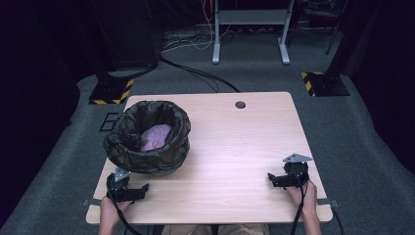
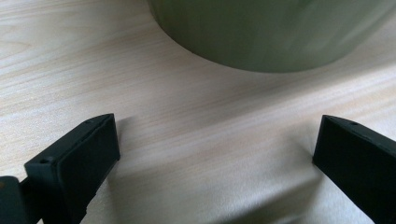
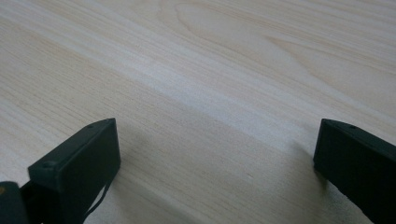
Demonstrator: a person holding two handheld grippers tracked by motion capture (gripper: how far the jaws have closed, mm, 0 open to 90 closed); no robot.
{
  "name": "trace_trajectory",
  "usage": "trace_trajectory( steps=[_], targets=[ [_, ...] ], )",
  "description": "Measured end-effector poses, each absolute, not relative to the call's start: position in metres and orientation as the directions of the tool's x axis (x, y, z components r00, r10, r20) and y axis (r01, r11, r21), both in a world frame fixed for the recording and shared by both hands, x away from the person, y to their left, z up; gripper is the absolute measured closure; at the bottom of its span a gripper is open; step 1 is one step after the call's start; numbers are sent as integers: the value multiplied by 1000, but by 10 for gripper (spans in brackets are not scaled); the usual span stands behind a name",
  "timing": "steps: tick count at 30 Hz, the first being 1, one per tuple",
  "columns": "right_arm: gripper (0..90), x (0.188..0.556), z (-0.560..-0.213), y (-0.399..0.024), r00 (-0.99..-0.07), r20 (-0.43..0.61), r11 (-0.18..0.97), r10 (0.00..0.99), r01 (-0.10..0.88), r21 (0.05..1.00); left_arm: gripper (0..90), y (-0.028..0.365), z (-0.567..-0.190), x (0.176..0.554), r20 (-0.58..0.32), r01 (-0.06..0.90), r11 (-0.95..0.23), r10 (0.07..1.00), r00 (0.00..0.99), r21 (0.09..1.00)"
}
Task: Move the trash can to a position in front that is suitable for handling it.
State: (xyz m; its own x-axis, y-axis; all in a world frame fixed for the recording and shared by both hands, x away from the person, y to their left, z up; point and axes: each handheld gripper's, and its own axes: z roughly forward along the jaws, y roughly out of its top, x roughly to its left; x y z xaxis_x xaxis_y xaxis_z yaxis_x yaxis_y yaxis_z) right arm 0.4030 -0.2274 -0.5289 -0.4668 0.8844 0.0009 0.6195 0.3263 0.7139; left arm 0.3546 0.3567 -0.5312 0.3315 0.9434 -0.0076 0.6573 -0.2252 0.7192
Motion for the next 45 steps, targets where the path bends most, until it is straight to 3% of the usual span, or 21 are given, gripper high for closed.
trace_trajectory(
  steps=[10,29,36,45],
  targets=[
    [5,403,-529,-227,-466,-2,327,885,617,716,0,355,-530,356,-37,646,-209,938,346,735],
    [11,403,-529,-227,-467,0,325,884,616,717,0,348,-505,366,-35,487,-232,877,479,842],
    [13,403,-529,-227,-466,1,325,885,617,717,0,341,-505,373,-5,457,-255,869,495,852],
    [16,403,-529,-227,-468,-1,326,884,614,718,0,343,-505,381,-32,440,-235,854,519,867]
  ],
)
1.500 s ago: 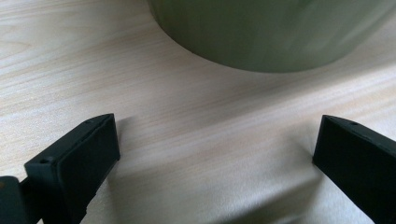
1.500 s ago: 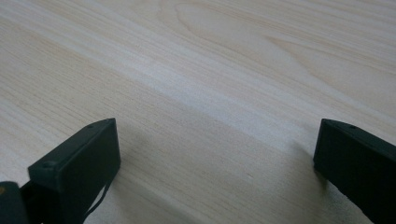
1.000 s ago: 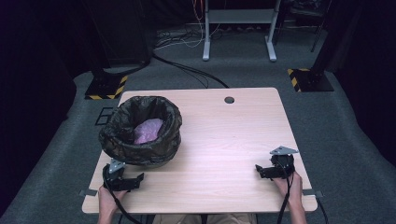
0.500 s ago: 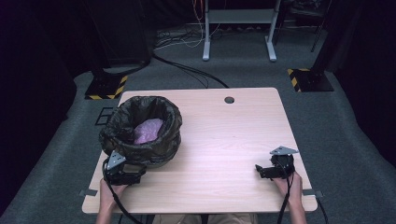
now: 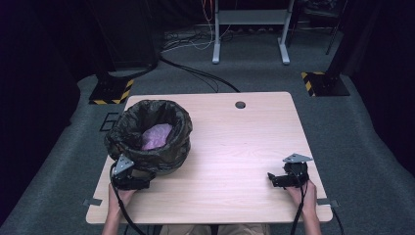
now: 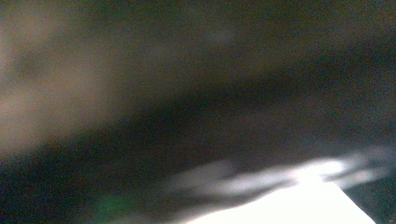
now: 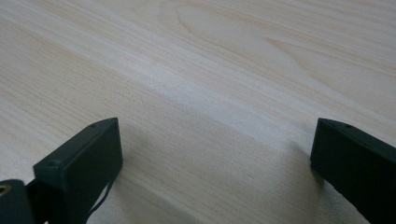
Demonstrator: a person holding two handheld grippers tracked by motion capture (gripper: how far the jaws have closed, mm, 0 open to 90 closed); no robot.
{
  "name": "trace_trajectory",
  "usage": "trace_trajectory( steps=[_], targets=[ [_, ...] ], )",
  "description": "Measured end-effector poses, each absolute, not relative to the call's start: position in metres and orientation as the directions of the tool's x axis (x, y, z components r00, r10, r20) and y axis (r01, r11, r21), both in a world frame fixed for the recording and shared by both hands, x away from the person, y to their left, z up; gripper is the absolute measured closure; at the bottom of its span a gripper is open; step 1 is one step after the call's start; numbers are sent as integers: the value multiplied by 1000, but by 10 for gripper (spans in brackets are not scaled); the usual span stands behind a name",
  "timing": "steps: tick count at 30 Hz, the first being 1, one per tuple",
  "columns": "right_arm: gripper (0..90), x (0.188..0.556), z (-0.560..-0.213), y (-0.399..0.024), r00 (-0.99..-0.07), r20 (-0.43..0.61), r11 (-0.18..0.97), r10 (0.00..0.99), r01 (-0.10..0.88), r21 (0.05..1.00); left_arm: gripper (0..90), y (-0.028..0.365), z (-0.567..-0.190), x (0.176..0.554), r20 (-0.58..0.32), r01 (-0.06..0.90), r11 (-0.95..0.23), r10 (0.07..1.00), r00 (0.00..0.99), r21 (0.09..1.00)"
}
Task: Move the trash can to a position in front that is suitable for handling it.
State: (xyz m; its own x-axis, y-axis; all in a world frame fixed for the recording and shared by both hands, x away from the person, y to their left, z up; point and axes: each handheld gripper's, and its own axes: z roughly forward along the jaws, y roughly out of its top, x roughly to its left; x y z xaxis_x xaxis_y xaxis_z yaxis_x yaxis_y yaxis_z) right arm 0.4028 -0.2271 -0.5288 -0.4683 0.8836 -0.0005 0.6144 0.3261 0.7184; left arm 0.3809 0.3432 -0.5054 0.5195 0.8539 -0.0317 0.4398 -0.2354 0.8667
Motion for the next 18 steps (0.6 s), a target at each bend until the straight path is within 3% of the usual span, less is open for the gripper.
trace_trajectory(
  steps=[18],
  targets=[
    [19,403,-529,-227,-468,0,325,884,614,719,0,316,-504,397,-12,417,-280,819,574,864]
  ],
)
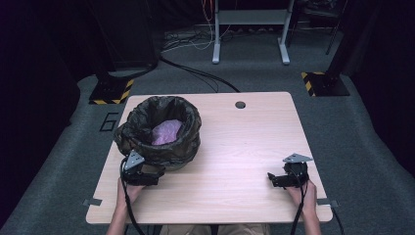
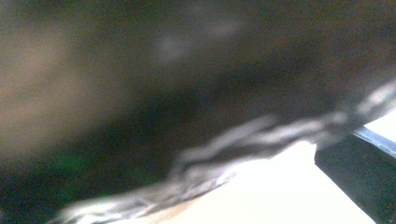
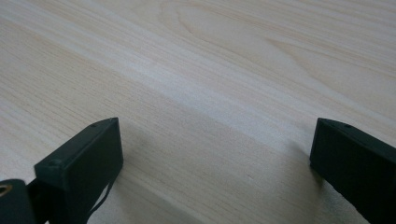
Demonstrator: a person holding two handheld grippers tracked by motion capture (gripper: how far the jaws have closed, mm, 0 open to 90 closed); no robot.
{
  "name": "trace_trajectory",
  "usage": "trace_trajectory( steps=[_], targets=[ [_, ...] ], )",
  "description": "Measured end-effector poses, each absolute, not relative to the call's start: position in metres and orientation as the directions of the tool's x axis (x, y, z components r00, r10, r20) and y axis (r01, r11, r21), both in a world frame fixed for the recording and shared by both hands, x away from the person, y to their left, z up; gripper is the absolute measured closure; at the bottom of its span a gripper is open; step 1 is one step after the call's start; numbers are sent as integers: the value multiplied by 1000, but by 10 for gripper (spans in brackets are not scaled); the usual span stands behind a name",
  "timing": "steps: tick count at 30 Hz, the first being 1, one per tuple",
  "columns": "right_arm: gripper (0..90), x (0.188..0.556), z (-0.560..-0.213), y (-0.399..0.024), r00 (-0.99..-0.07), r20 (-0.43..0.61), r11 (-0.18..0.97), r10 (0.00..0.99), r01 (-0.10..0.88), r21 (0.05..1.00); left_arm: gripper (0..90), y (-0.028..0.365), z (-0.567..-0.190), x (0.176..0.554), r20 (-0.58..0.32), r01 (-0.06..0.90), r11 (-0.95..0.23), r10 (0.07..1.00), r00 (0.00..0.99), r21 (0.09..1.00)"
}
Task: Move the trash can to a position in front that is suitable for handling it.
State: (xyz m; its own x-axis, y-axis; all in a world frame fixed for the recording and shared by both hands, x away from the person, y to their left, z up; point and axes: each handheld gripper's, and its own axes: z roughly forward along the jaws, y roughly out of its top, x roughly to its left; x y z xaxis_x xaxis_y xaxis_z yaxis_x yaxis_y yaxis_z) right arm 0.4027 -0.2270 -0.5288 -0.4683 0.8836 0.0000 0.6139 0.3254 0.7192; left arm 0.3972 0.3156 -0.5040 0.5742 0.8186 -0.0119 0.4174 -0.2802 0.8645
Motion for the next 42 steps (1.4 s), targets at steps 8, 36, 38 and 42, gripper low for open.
trace_trajectory(
  steps=[8,36,38,42],
  targets=[
    [20,403,-529,-227,-469,0,326,883,613,720,0,305,-503,402,-8,408,-294,803,596,864],
    [24,403,-529,-227,-464,2,321,886,616,720,0,251,-501,413,0,379,-342,743,669,860],
    [40,403,-528,-226,-462,-4,324,887,616,718,0,252,-501,413,-3,381,-340,743,670,860],
    [60,404,-518,-218,-464,70,267,883,619,739,0,252,-502,415,-4,379,-336,744,668,862]
  ],
)
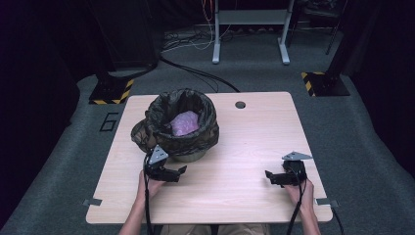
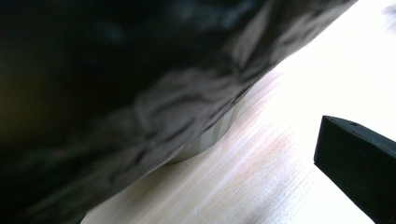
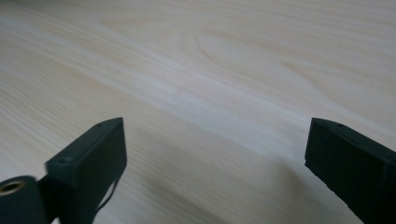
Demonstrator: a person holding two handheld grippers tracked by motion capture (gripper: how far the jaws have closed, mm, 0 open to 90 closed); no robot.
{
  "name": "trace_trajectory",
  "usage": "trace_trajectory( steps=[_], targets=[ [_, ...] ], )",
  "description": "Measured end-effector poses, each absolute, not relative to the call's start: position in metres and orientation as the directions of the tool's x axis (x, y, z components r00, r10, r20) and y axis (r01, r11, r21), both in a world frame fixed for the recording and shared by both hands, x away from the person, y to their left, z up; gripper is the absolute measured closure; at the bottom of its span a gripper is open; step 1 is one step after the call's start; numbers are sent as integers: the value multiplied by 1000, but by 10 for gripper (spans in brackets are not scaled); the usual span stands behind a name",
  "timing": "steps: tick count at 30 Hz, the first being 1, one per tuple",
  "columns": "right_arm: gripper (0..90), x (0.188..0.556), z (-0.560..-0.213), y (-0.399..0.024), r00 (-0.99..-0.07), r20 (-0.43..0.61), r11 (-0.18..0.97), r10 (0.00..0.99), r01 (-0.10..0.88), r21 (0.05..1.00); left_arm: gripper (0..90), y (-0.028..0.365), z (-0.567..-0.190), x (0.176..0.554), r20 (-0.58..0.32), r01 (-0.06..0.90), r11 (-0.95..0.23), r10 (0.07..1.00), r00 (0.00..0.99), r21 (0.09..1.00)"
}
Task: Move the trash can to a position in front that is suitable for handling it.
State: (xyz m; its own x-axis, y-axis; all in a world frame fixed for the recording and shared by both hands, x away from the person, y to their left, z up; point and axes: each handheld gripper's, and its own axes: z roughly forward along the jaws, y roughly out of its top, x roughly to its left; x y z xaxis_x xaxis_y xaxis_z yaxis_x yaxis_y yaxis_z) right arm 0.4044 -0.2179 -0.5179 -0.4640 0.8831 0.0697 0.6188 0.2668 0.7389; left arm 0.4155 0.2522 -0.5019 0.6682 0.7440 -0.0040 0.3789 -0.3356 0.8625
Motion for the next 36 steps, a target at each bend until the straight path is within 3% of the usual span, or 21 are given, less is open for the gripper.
trace_trajectory(
  steps=[6,13,28,32,36],
  targets=[
    [78,420,-477,-183,-524,98,275,846,587,762,0,247,-503,416,-10,373,-333,735,679,866],
    [110,465,-415,-124,-619,164,275,768,549,789,0,234,-505,417,-27,373,-327,721,693,868],
    [180,527,-350,-64,-631,262,201,730,565,800,0,241,-512,413,-21,383,-356,709,705,852],
    [262,540,-347,-46,-613,256,215,747,587,781,0,248,-514,413,-40,402,-336,724,689,852],
    [440,553,-351,-22,-585,151,312,797,613,726,0,257,-513,412,-39,406,-325,739,673,854]
  ],
)
